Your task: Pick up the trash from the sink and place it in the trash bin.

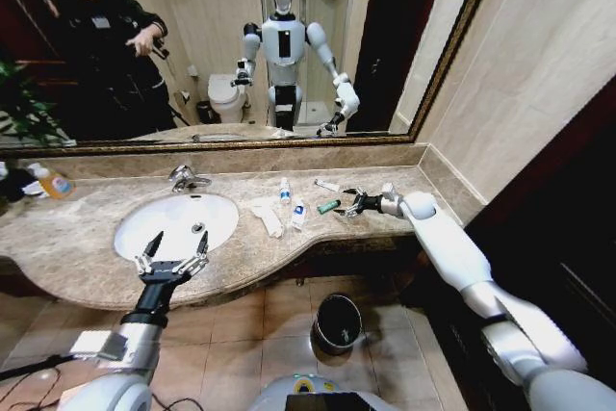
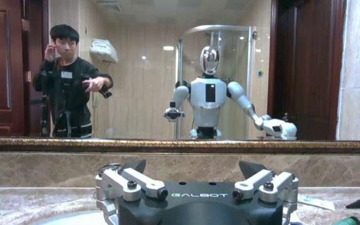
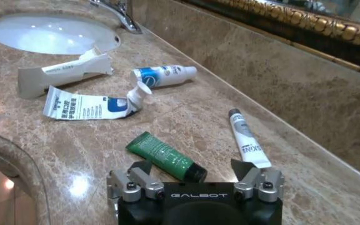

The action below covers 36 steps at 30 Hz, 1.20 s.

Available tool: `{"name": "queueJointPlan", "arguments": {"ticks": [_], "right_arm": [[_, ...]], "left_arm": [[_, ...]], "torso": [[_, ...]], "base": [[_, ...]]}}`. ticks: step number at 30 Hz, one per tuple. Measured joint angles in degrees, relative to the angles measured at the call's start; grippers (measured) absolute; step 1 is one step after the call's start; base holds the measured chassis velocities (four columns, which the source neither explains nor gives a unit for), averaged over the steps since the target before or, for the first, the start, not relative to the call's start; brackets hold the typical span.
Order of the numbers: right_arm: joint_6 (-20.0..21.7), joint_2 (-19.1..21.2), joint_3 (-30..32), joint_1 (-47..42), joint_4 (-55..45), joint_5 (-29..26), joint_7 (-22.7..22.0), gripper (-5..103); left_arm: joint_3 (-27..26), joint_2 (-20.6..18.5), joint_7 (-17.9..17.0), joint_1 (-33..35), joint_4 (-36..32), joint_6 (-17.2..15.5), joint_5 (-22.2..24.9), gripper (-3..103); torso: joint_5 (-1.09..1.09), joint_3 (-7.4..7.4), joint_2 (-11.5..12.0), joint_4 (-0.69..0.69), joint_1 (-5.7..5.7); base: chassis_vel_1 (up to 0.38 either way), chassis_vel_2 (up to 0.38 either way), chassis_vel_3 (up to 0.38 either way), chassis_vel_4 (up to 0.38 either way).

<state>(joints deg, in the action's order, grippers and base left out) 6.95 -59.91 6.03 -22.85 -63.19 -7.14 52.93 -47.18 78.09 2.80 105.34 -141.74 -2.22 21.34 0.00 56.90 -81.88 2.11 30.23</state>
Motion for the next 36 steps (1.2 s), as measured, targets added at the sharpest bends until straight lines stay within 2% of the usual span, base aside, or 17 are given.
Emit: {"name": "queueJointPlan", "arguments": {"ticks": [20, 24, 26, 27, 30, 31, 34, 36], "right_arm": [[0.4, 0.4, -3.2, 2.5, 2.0, 1.5, 2.6, 74], [0.7, 0.2, -3.3, 2.9, 2.6, 1.4, 2.6, 66], [0.7, 0.2, -3.3, 2.9, 2.7, 1.2, 2.6, 59], [0.7, 0.2, -3.3, 2.9, 2.7, 1.2, 2.6, 59], [0.9, 0.3, -3.3, 2.7, 2.8, 1.0, 2.5, 44], [0.9, 0.3, -3.3, 2.7, 2.8, 1.0, 2.5, 44], [1.1, 0.5, -3.4, 2.6, 2.6, 0.5, 2.4, 27], [1.1, 0.5, -3.4, 2.6, 2.6, 0.3, 2.1, 27]], "left_arm": [[0.0, 0.0, 0.0, 0.0, 0.0, 0.0, 0.0, 100], [0.0, 0.0, 0.0, 0.0, 0.0, 0.0, 0.0, 100], [0.0, 0.0, 0.0, 0.0, 0.0, 0.0, 0.0, 100], [0.0, 0.0, 0.0, 0.0, 0.0, 0.0, 0.0, 100], [0.0, 0.0, 0.0, 0.0, 0.0, 0.0, 0.0, 100], [0.0, 0.0, 0.0, 0.0, 0.0, 0.0, 0.0, 100], [0.0, 0.0, 0.0, 0.0, 0.0, 0.0, 0.0, 100], [0.0, 0.0, 0.0, 0.0, 0.0, 0.0, 0.0, 100]], "torso": [[-0.01, -0.01, 0.0, 0.00, 0.00], [-0.01, -0.01, 0.0, 0.00, 0.00], [0.00, -0.01, 0.0, 0.00, 0.00], [0.00, -0.01, 0.0, 0.00, 0.00], [0.00, -0.01, 0.0, 0.00, -0.01], [0.00, -0.01, 0.0, 0.00, -0.01], [0.00, -0.01, 0.0, 0.00, 0.00], [0.00, 0.00, 0.0, -0.01, 0.00]], "base": [[0.000, 0.000, 0.000, 0.000], [0.000, 0.000, 0.000, 0.000], [0.000, 0.000, 0.000, 0.000], [0.000, 0.000, 0.000, 0.000], [0.000, 0.000, 0.000, 0.000], [0.000, 0.000, 0.000, 0.000], [0.000, 0.000, 0.000, 0.000], [0.000, 0.000, 0.000, 0.000]]}}
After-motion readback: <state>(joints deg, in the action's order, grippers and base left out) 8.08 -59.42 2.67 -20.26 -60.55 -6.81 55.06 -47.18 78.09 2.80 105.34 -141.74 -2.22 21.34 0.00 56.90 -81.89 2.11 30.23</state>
